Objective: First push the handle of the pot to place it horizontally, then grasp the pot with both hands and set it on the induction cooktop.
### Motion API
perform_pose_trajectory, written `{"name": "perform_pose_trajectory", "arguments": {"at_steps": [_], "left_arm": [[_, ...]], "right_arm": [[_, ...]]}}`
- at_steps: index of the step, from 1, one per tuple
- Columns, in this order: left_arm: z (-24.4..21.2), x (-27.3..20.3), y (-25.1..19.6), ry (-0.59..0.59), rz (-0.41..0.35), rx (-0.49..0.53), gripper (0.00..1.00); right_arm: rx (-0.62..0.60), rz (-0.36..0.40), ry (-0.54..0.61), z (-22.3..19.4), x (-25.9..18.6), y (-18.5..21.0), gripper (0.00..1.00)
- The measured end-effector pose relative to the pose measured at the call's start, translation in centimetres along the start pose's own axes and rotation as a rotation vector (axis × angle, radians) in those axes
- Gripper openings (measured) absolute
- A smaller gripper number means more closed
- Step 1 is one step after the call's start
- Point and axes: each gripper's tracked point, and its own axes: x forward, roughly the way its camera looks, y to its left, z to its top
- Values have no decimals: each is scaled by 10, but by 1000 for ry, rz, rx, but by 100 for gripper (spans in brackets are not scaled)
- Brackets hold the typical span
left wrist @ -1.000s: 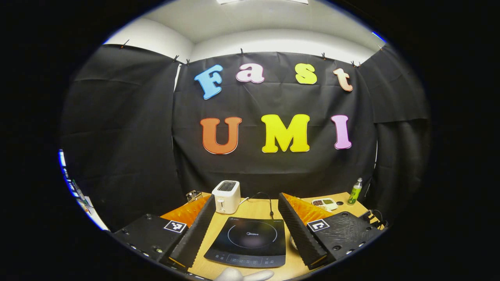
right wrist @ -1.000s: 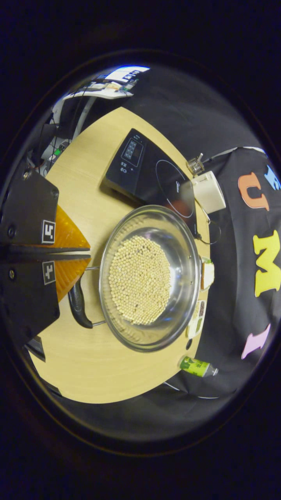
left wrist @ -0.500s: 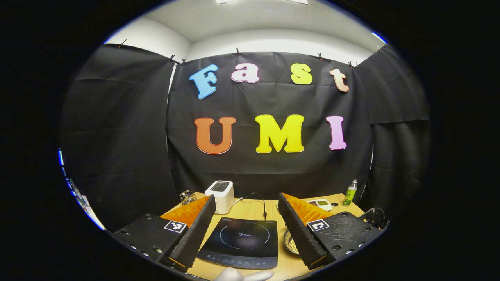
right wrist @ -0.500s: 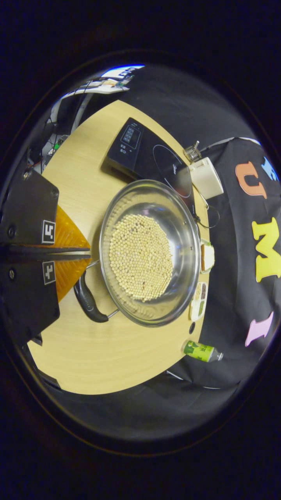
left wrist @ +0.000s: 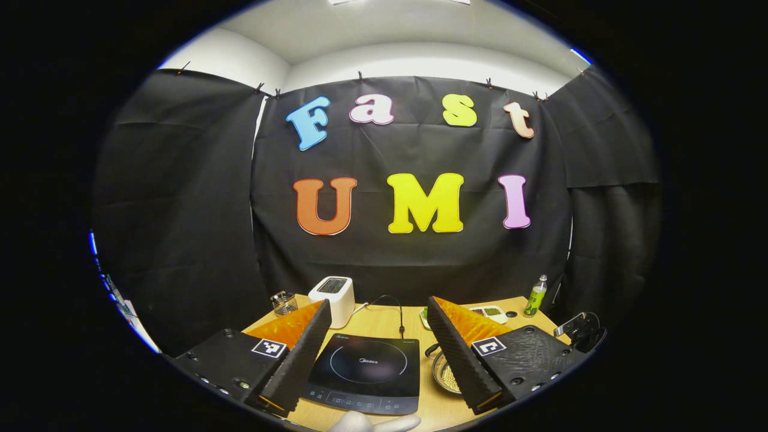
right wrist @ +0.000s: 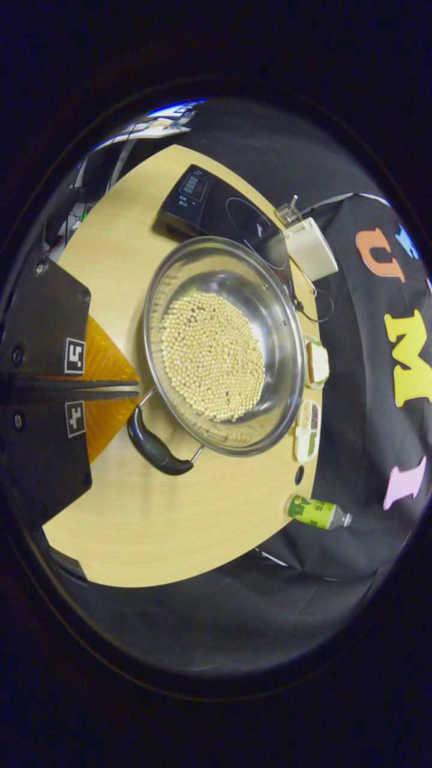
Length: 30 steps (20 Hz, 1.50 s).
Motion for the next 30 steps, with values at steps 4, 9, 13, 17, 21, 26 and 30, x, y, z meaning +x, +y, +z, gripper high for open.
{"name": "perform_pose_trajectory", "arguments": {"at_steps": [4,9,13,17,21,26,30], "left_arm": [[0,4,-6,2,3,5,96],[2,8,-11,3,12,3,96],[0,11,-13,4,30,7,96],[-4,15,-16,16,50,10,96],[-10,19,-19,29,71,17,96],[-19,23,-26,51,91,9,96],[-27,30,-33,67,100,12,96]], "right_arm": [[-3,-19,2,7,2,-20,0],[-53,-37,15,16,8,-40,0],[-87,-46,26,26,13,-55,4],[-123,-47,33,37,20,-67,0],[-176,-55,34,49,27,-76,4],[-196,-49,38,60,35,-89,0],[-223,-50,41,67,38,-97,0]]}}
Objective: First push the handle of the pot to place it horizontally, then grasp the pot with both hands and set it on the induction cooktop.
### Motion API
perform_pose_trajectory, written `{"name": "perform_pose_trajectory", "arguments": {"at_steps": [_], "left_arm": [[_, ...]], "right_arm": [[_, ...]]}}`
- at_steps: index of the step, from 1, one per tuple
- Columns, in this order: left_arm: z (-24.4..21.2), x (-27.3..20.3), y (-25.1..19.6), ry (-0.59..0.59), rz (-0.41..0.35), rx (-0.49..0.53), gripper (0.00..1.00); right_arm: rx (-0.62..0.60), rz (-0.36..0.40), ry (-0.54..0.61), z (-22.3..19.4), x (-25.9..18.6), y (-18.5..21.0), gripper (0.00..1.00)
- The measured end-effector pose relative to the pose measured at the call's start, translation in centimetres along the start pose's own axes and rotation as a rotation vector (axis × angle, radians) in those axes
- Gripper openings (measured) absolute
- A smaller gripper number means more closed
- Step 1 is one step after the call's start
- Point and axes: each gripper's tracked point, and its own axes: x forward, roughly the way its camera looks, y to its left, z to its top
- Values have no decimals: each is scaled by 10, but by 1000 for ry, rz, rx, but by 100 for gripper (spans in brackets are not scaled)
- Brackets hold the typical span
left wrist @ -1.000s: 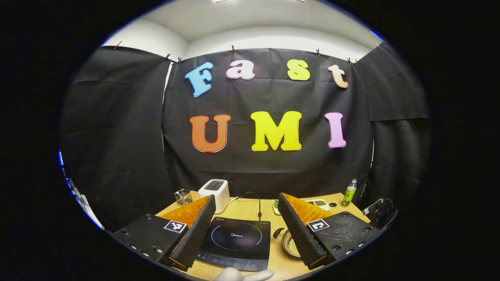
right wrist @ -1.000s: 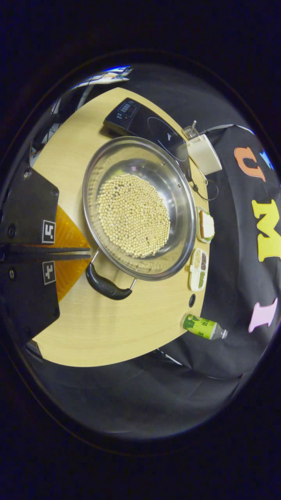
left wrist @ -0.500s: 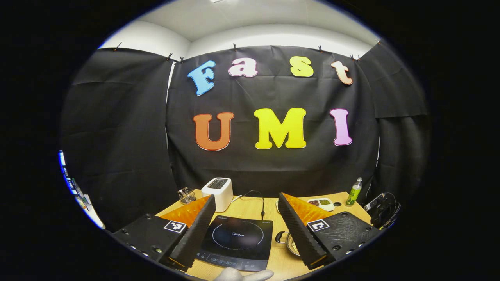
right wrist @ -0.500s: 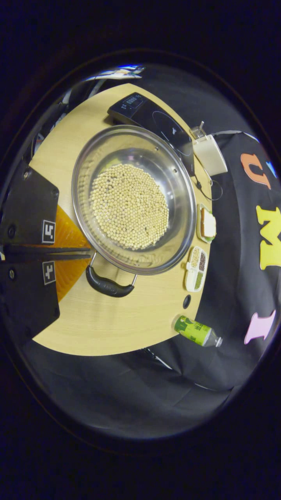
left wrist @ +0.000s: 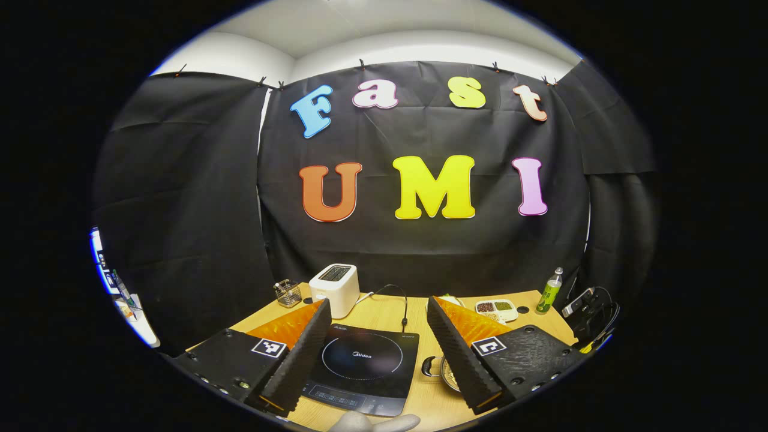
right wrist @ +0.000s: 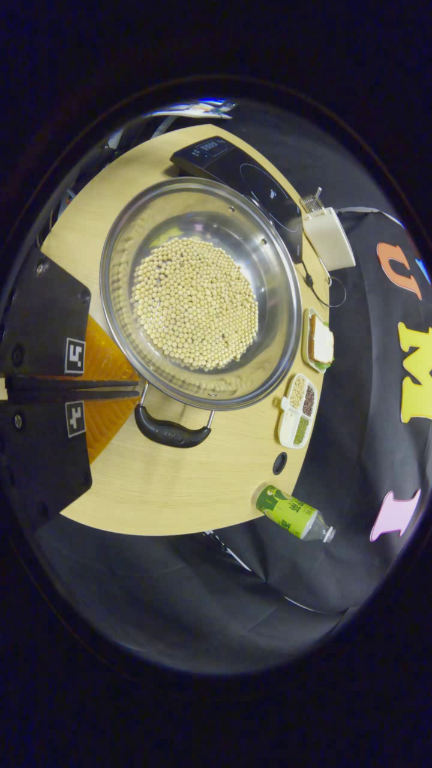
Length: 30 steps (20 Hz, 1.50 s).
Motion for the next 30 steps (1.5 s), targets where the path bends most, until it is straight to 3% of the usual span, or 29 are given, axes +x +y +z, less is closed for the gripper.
{"name": "perform_pose_trajectory", "arguments": {"at_steps": [1,5,8,10,11,12,13,14,15,22,23,30], "left_arm": [[-1,1,-2,2,-1,-1,96],[-8,9,-12,11,-17,6,97],[-23,17,-20,28,-37,2,96],[-34,23,-25,53,-52,1,96],[-38,26,-29,62,-61,0,97],[-42,29,-32,67,-70,3,96],[-47,34,-35,77,-79,9,96],[-52,39,-37,82,-83,21,96],[-60,45,-41,93,-92,31,96],[-133,82,-79,232,-181,23,97],[-143,88,-84,244,-188,13,97],[-223,117,-103,392,-182,3,97]], "right_arm": [[0,-4,-2,2,1,-3,4],[-6,-7,5,2,2,-8,0],[28,-8,-53,6,-6,-10,2],[43,-28,-82,2,-12,-18,21],[57,-48,-93,0,-16,-23,45],[74,-72,-103,-1,-19,-32,53],[96,-84,-115,-1,-25,-36,84],[122,-96,-130,0,-30,-41,89],[145,-95,-149,3,-38,-45,85],[224,-101,-280,51,-61,-61,88],[219,-103,-281,54,-57,-61,84],[249,-52,-242,67,-10,-44,85]]}}
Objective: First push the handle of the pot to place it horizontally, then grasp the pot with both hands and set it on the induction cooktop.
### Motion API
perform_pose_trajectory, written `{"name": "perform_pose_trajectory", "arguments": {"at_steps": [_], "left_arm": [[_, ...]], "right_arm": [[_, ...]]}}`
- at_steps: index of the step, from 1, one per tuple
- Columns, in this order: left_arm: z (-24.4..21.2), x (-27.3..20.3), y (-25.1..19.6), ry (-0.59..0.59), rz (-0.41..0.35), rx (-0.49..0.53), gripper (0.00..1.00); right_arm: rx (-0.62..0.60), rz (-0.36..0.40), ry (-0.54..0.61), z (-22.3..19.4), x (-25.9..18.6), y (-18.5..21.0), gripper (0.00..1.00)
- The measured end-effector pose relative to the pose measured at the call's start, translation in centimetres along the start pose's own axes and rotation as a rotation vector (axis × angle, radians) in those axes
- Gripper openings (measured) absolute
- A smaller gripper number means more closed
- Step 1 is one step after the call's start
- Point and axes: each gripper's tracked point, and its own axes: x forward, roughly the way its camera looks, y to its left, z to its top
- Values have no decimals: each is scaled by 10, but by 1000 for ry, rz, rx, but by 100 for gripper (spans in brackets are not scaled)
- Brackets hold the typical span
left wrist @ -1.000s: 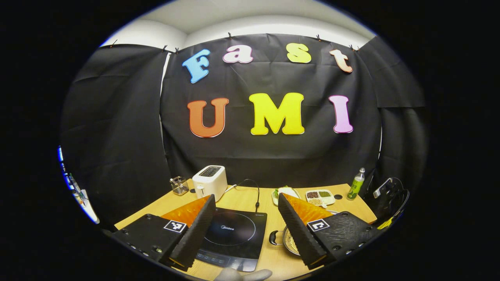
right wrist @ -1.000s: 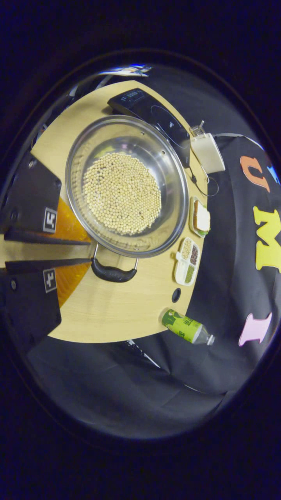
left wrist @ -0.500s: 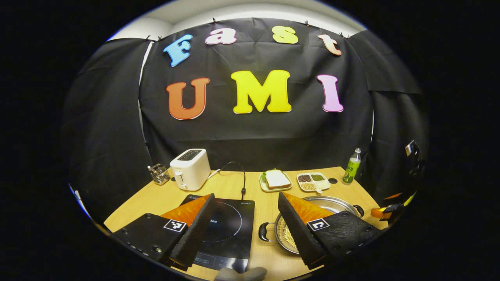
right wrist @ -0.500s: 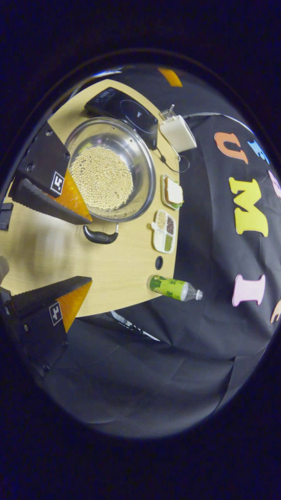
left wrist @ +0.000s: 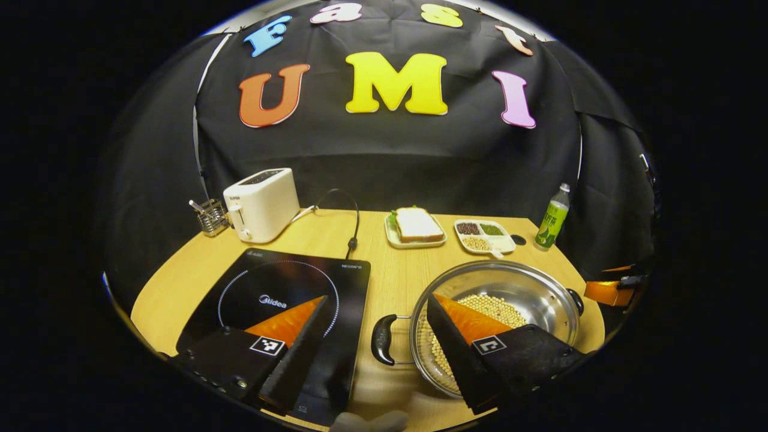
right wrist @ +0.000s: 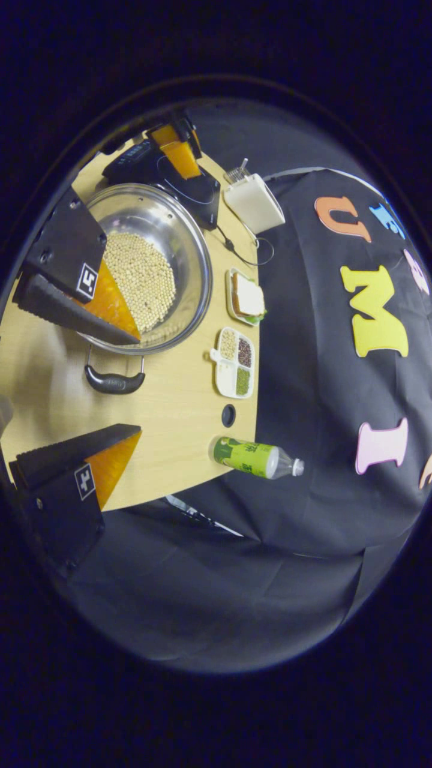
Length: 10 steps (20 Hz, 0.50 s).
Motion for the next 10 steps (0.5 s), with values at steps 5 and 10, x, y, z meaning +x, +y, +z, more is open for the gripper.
{"name": "perform_pose_trajectory", "arguments": {"at_steps": [5,10], "left_arm": [[-28,17,-10,61,-17,12,97],[-43,24,-21,112,-40,-5,97]], "right_arm": [[5,18,36,-12,23,11,84],[20,18,66,-23,34,15,88]]}}
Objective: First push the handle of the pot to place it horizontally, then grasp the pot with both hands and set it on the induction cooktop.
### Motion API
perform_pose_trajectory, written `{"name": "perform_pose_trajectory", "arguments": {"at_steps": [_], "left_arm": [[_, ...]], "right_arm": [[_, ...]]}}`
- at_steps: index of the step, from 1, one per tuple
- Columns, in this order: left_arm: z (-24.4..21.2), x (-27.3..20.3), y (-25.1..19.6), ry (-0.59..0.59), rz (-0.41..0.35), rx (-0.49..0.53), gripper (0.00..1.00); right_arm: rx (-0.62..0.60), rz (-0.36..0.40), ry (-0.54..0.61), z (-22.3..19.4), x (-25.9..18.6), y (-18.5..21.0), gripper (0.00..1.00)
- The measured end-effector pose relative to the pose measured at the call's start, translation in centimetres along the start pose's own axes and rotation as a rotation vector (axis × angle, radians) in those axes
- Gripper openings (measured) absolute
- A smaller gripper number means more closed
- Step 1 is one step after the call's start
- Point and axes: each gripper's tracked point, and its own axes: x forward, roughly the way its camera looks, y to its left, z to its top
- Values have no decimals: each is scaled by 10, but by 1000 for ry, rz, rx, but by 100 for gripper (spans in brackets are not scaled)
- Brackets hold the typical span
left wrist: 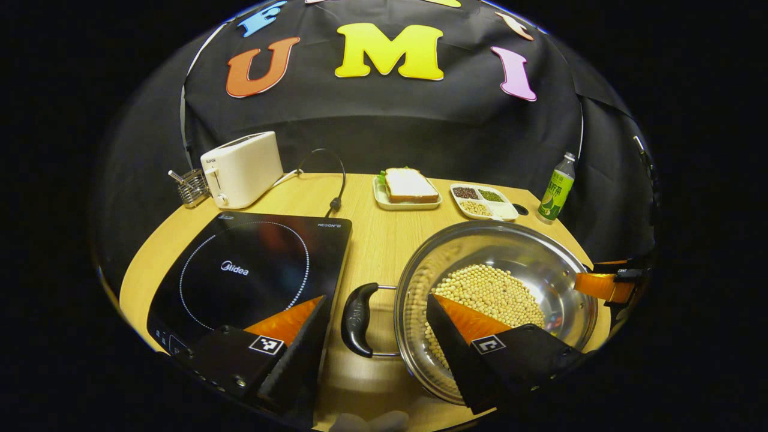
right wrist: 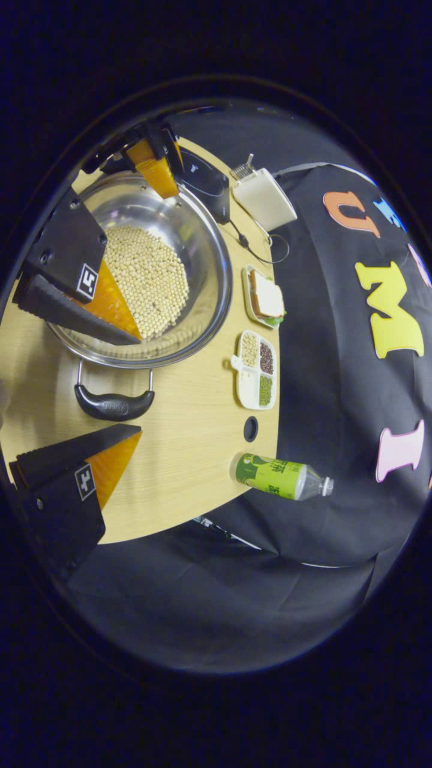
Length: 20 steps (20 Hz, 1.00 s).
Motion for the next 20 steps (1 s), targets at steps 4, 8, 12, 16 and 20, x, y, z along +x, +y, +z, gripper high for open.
{"name": "perform_pose_trajectory", "arguments": {"at_steps": [4,8,12,16,20], "left_arm": [[-12,5,-10,41,-18,-26,97],[-17,12,-9,57,-7,-32,97],[-19,14,-8,70,25,-10,95],[-27,18,1,102,82,21,86],[-27,20,2,109,99,26,74]], "right_arm": [[-13,-7,17,-4,5,0,87],[-5,-11,49,-11,11,0,87],[19,-24,95,-21,16,0,84],[16,-53,119,-23,18,-2,73],[45,-43,157,-25,16,-1,70]]}}
